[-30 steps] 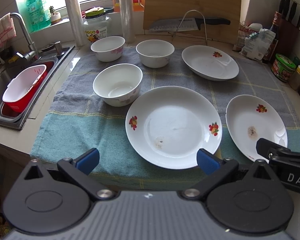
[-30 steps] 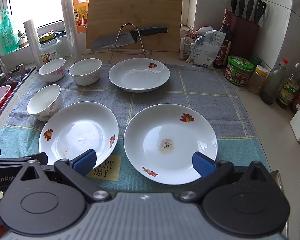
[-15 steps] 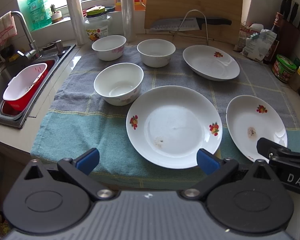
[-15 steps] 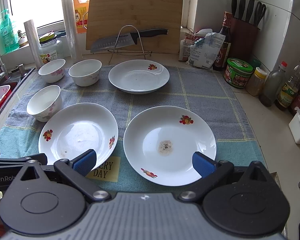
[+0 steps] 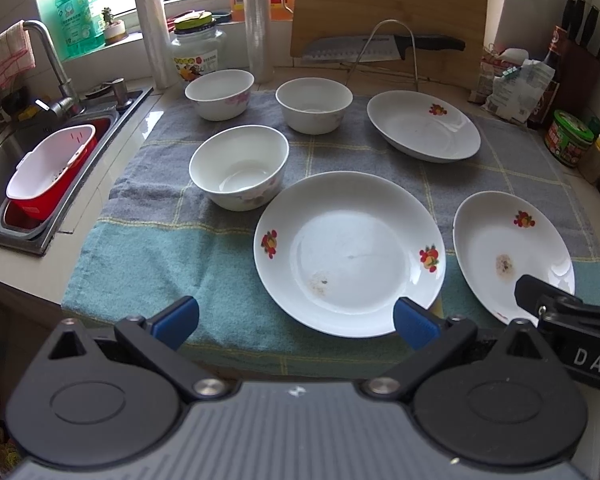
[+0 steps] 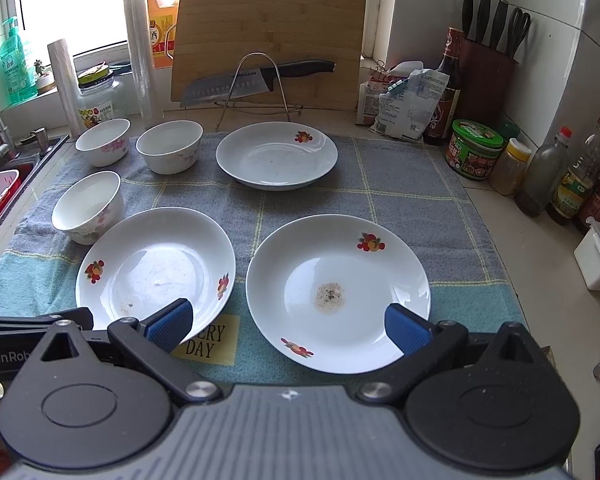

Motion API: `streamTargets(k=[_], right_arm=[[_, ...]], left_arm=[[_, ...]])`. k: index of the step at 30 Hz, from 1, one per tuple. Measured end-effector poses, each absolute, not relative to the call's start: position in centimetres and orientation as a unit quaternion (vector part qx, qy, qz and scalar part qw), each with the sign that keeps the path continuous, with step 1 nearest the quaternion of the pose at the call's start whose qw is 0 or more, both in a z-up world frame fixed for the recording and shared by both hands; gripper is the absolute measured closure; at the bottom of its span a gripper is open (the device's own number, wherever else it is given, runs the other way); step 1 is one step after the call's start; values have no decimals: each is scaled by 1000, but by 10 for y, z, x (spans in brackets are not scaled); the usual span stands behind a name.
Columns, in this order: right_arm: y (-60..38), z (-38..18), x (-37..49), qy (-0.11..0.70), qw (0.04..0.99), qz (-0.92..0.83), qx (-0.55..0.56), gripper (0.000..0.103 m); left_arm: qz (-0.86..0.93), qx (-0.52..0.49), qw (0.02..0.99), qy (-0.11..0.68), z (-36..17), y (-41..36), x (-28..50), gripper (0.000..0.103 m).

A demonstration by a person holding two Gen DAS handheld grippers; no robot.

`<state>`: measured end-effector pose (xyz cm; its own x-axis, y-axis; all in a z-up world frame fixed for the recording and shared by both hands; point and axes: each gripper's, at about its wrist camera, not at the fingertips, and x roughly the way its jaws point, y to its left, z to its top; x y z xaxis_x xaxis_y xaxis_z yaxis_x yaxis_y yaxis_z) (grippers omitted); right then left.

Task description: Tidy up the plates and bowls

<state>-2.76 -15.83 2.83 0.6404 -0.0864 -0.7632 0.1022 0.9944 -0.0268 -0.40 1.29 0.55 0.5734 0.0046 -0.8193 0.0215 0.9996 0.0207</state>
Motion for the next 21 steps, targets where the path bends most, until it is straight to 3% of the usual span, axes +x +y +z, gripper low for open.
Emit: streamTargets(k=[21], right_arm=[[-153,27,-30,418,907,-59,4,0]], left_arm=[[-10,12,887,461,7,14,-3,1]])
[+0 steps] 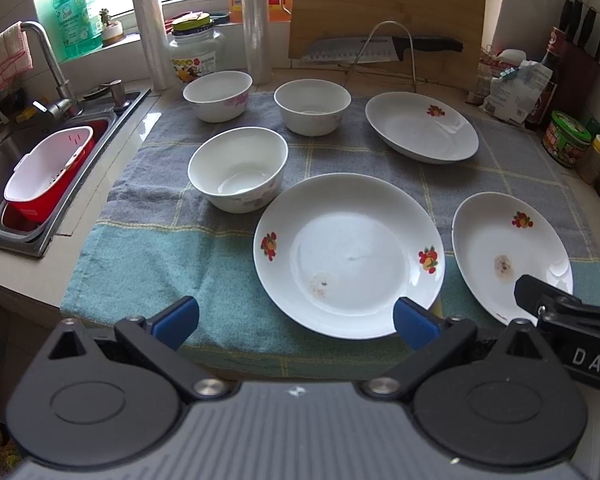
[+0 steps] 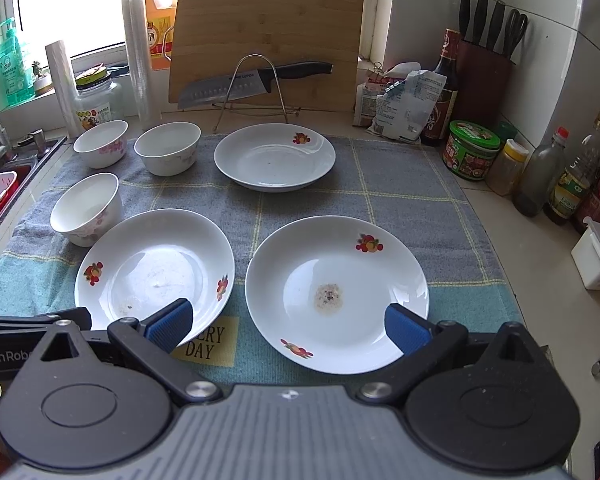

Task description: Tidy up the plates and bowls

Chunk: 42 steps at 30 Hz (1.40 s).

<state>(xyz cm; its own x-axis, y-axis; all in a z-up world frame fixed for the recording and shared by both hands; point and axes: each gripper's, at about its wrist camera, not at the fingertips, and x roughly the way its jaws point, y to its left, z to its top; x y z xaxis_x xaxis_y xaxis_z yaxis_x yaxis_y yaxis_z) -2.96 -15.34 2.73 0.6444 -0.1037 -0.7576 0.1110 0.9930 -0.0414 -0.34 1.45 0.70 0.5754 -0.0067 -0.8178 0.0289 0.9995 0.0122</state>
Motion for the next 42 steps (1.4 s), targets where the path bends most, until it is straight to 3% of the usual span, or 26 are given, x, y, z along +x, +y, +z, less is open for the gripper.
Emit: streamTargets(k=[42], right_arm=[[-156,11,-72,374,921,-102,-27,0]], left_arm=[[-218,45,897,383,-20,7,7,1]])
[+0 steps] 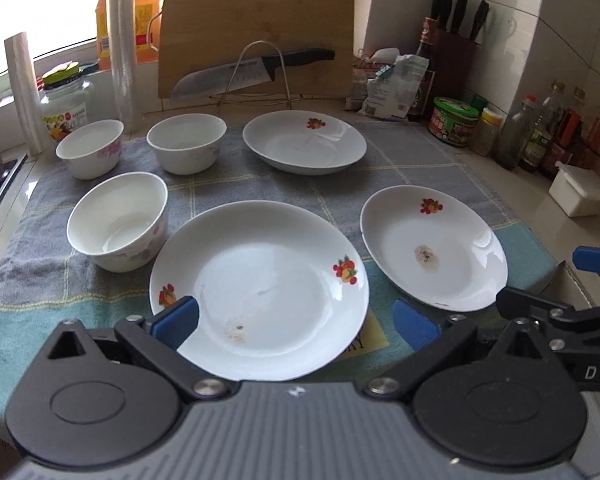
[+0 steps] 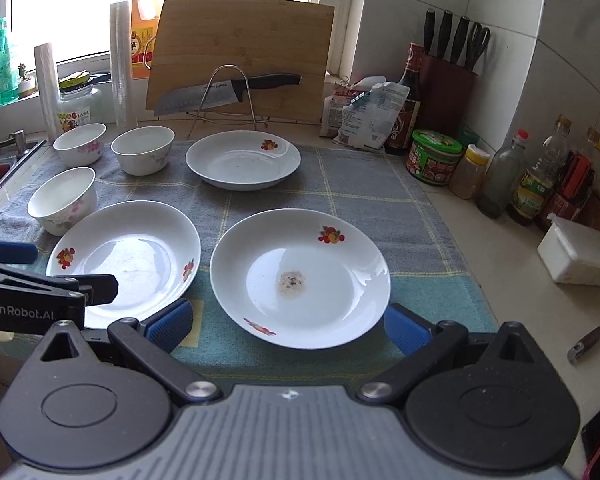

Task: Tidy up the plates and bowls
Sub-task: 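Reach the right gripper to the rim of the stained white plate and grasp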

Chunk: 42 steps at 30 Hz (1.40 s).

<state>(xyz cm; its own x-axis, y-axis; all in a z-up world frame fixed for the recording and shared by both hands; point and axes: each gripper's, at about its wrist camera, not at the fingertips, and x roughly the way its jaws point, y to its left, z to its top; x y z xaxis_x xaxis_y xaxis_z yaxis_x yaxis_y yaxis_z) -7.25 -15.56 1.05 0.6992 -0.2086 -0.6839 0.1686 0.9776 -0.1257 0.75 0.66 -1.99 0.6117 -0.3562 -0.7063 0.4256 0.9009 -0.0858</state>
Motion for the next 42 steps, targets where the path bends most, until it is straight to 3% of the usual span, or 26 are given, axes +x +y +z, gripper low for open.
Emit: streamTargets(k=[15,23,42], right_arm=[[-242,5,-42,360,927,-102,-31,0],[-295,-16,0,383,920,-86,-5,0],[-322,-34,32,402,912,-79,-3,0]], left_arm=[[-283,54,892,349,-39,-43,-5,1],[-316,102,860,387,-74,-99,-19,1],[-288,140,867,383,-108,-150,1,0]])
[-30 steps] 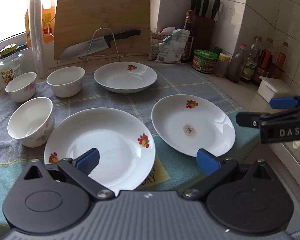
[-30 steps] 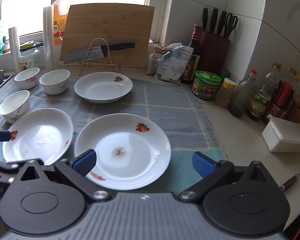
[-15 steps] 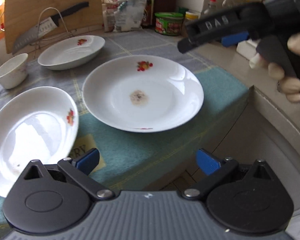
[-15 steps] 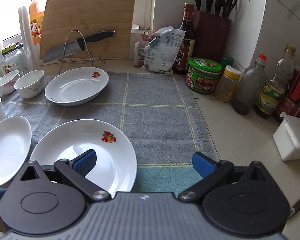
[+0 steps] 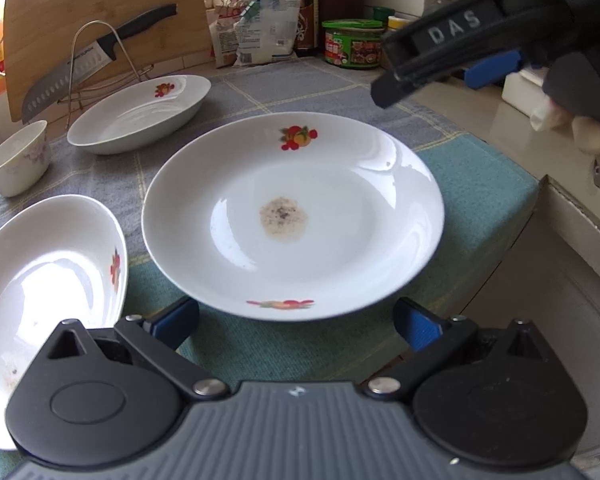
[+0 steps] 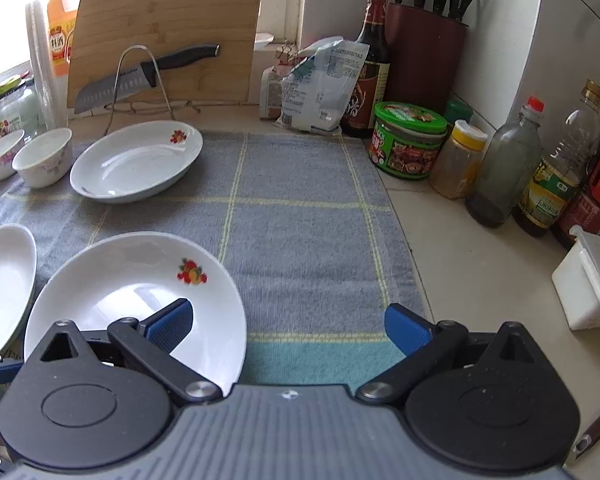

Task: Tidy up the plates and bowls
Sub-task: 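Reach the right gripper to the rim of the stained white plate and grasp, then lift the stained plate by its rim with the right gripper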

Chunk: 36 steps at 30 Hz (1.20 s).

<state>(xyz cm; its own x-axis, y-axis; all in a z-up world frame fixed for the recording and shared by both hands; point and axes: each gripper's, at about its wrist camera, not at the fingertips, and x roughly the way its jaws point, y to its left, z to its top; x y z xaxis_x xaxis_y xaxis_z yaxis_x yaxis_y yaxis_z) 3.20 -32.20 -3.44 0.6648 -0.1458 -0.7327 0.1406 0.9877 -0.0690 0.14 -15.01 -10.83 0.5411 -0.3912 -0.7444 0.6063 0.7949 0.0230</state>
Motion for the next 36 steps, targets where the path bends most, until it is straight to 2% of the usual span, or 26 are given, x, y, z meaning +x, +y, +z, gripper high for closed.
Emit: streamTargets(k=[18,25,32,36], right_arm=[[-322,-39,109,409,911,31,36,0],[-314,-54,121,449,889,75,54,0],[-307,-65,121,479,874,65,46,0],[-302,-64,126,481,873,67,43,0]], left_arm=[[-283,151,868,380,-110,-153,-2,0],[-293,221,863,345,-120,-160,-14,1],[-310,131,873,354,-111,-139,0,1],[-310,128,874,352,-109,-137,4,1]])
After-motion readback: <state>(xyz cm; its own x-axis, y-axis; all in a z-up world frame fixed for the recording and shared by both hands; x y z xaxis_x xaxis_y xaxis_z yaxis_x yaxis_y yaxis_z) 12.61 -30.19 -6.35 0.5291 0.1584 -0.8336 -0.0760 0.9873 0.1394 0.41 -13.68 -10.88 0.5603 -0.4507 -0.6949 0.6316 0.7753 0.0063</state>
